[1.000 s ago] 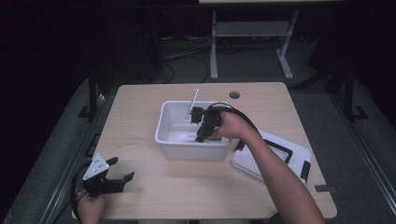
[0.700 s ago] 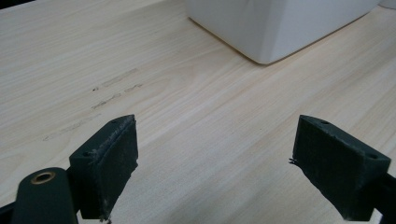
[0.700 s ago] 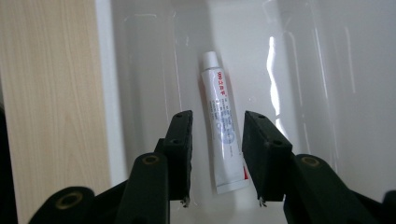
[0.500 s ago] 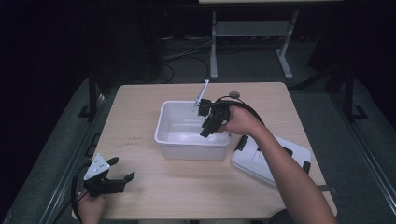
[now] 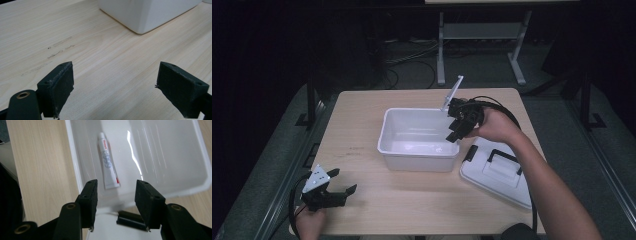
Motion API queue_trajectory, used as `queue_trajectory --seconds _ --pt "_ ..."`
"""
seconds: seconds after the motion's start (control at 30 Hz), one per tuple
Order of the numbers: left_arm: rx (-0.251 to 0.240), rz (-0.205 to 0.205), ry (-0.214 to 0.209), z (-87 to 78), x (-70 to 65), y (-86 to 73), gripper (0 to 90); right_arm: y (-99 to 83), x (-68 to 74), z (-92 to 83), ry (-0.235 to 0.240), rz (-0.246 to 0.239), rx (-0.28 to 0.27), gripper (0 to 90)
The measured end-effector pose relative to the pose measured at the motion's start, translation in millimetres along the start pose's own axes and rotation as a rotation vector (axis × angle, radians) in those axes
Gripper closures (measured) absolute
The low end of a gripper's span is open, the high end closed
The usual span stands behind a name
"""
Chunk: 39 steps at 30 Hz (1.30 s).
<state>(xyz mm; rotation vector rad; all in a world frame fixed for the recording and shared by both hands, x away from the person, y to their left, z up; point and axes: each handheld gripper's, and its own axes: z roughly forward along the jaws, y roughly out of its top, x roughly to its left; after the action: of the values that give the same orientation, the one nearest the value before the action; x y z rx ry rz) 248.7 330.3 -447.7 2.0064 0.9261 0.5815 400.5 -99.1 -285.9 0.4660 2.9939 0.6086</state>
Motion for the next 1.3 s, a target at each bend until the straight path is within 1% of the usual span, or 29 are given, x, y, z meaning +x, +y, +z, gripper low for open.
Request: queue_trajectory --seconds 0.03,0.07,0.23,0.47,0.6,0.93,1.03,1.3 --pt "0.0 0.001 0.0 0.0 -0.1 0.0 13.4 -7.6 -2.0 -3.8 -0.003 0.008 0.001 51.6" --pt "-0.003 0.001 0.001 0.1 -0.1 -0.2 13.4 -7.6 -2.0 -3.8 -0.003 0.008 0.001 51.2" --pt "0.002 -0.002 0.0 0.1 -0.1 -0.2 13.4 -28.2 -5.5 -9.6 -0.007 0.042 -0.005 50.0" --pt "0.007 0.006 -0.001 0.6 -0.5 0.0 13.4 -56.0 -9.3 -13.7 -0.019 0.087 -0.005 49.2" --pt "0.011 0.01 -0.001 0.6 -0.7 0.0 13.4 -70.0 -12.0 -10.9 -0.023 0.105 0.003 47.8" --pt "0.009 0.003 0.001 0.3 -0.4 -0.5 13.4 -104.3 -20.5 -1.7 -0.021 0.174 0.003 46.9" --pt "0.009 0.004 0.001 0.5 -1.0 -0.4 13.4 -112.3 -21.7 0.4 -0.026 0.186 0.014 46.9" --pt "0.01 0.008 0.0 1.3 -1.9 -0.1 13.4 -138.0 -25.0 6.8 -0.025 0.236 0.015 47.1"
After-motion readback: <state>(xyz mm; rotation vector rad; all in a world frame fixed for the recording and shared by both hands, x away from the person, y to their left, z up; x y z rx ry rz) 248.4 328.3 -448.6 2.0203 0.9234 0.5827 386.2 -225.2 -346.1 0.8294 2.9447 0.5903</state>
